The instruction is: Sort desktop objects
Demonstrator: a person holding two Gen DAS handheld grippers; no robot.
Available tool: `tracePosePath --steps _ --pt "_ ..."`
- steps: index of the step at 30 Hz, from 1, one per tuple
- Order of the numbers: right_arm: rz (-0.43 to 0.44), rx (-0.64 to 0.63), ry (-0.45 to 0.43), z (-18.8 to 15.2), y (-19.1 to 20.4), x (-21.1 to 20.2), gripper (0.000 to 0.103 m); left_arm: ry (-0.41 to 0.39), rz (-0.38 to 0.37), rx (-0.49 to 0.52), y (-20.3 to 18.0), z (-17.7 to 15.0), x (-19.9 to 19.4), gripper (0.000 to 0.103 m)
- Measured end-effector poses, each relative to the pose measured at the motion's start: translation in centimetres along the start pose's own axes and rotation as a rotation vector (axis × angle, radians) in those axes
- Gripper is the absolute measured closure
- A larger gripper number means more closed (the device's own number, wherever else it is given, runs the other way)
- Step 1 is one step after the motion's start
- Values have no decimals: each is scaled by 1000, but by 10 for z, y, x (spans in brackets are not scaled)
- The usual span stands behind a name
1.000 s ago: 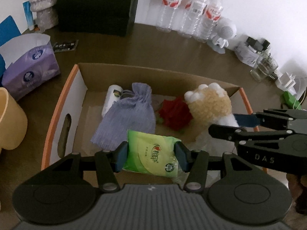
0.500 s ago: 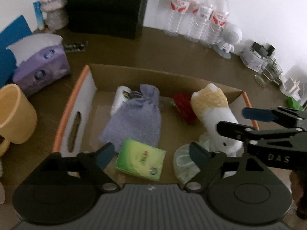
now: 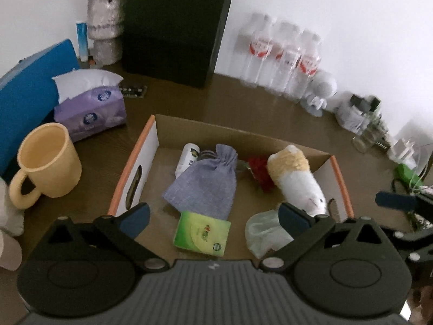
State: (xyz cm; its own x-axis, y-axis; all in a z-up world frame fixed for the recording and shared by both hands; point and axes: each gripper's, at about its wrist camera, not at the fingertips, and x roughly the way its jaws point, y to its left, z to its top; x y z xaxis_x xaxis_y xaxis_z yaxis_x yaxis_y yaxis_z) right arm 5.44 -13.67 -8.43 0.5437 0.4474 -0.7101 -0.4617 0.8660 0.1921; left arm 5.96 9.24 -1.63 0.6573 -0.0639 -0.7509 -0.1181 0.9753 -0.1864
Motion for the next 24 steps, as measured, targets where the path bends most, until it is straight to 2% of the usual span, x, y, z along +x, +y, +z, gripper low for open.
tracePosePath --steps 9,17,24 --pt "-29 45 76 -36 15 -32 0 12 -33 27 -6 -25 -40 0" --pt "-48 73 106 -54 21 -47 0 52 -77 53 -15 -38 -54 0" --pt "-44 73 114 -63 26 -55 0 48 -74 44 -15 -44 -62 0"
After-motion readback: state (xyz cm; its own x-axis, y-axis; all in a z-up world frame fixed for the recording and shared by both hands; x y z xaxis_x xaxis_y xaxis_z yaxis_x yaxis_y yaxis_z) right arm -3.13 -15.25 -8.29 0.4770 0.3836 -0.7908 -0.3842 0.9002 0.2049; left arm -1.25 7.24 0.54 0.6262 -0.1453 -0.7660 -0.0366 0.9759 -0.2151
